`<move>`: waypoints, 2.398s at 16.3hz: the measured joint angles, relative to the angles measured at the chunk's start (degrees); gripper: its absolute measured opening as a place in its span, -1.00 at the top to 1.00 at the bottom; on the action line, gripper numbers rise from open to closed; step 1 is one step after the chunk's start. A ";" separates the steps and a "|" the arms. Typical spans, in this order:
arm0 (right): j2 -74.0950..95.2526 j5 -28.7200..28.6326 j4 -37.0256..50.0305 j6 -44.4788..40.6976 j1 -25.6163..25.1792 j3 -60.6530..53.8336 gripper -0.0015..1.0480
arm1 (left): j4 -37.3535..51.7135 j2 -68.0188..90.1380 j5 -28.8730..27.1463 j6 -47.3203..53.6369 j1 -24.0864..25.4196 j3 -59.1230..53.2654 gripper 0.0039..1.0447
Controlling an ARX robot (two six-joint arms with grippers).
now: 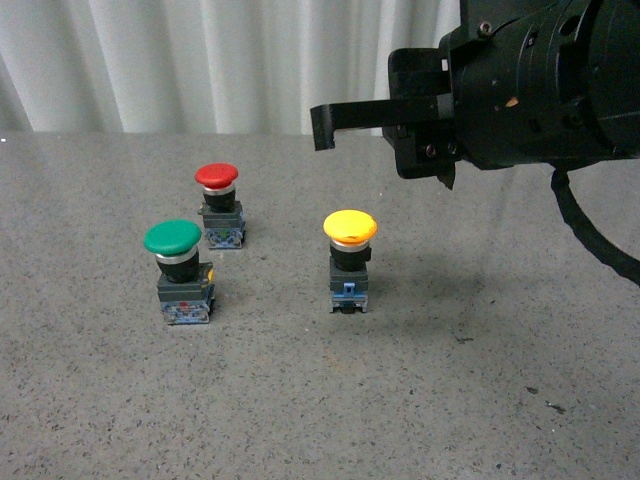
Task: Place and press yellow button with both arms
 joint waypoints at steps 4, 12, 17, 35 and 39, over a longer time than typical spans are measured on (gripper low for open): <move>3.63 0.22 0.24 -0.17 2.08 -0.31 0.97 | -0.02 0.00 0.00 0.00 0.00 0.00 -0.88; 8.37 3.50 -3.48 -0.17 3.91 2.03 0.97 | 0.00 0.00 0.00 -0.02 0.00 0.00 -0.88; 9.07 5.27 -4.48 0.50 4.26 3.08 0.97 | 0.00 0.00 0.02 -0.02 0.00 0.00 -0.88; -48.06 6.80 1.64 3.15 -15.58 -29.14 0.97 | -0.02 0.00 -0.04 -0.02 0.00 0.00 -0.88; -61.79 -3.45 1.70 -3.28 -27.96 -40.61 0.97 | -0.02 0.00 0.00 -0.02 0.00 0.00 -0.88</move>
